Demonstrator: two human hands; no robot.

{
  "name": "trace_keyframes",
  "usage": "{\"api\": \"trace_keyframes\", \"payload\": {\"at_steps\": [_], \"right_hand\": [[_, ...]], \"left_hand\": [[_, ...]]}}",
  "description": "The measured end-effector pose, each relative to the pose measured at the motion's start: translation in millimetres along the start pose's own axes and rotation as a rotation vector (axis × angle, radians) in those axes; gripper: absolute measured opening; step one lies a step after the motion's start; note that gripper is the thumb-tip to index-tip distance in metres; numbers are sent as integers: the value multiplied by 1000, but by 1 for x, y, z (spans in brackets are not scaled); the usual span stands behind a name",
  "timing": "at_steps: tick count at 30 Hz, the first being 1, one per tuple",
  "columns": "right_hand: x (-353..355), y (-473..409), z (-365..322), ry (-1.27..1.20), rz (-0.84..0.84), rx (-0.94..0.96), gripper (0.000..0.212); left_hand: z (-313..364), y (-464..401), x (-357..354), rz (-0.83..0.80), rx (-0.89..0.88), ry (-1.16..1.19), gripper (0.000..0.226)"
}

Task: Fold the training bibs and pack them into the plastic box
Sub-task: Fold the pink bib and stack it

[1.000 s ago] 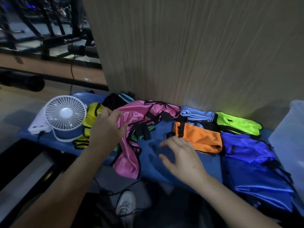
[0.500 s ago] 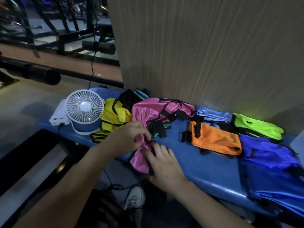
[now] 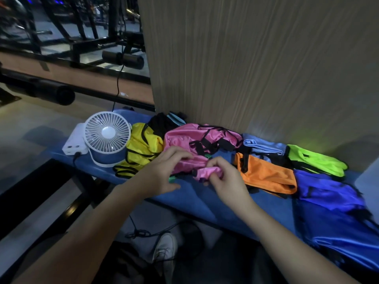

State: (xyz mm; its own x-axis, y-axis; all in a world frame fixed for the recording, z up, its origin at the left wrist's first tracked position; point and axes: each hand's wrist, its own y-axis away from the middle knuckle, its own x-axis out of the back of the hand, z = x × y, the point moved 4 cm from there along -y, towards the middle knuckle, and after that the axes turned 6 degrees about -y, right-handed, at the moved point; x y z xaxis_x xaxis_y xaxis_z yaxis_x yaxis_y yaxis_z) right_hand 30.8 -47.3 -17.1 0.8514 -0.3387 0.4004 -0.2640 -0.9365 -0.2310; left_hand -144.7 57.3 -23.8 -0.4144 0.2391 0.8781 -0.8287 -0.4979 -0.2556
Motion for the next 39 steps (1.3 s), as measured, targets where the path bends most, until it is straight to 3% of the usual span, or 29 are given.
{"api": "trace_keyframes", "payload": {"at_steps": [6, 8, 11, 15, 17, 19, 21, 30, 36, 39], "right_hand": [[39, 2, -44, -397, 31, -43, 21], [49, 4, -59, -467, 37, -49, 20], [65, 8, -77, -383, 66, 29, 21], [94, 17, -101, -9, 173, 192, 18], [110, 23, -114, 157, 270, 247, 27], [124, 28, -131, 271, 356, 324, 39], [136, 35, -148, 317, 395, 386, 37], [179, 80, -225, 63, 491, 421, 36], [195, 111, -279, -32, 518, 544, 26], [202, 121, -298, -61, 523, 602, 25]], "left_hand": [[32, -25, -1, 256, 17, -187, 88], [46, -34, 5, 364, 17, -168, 74], [68, -44, 17, 469, -35, -132, 41], [102, -50, 32, 442, -86, 119, 36], [118, -50, 37, 426, -103, 183, 34], [134, -48, 40, 418, -96, 240, 29], [151, -45, 46, 403, -68, 302, 22], [241, -19, 113, 431, -189, 369, 9], [296, 6, 168, 506, -344, 395, 19], [317, 19, 188, 491, -351, 483, 37]]}}
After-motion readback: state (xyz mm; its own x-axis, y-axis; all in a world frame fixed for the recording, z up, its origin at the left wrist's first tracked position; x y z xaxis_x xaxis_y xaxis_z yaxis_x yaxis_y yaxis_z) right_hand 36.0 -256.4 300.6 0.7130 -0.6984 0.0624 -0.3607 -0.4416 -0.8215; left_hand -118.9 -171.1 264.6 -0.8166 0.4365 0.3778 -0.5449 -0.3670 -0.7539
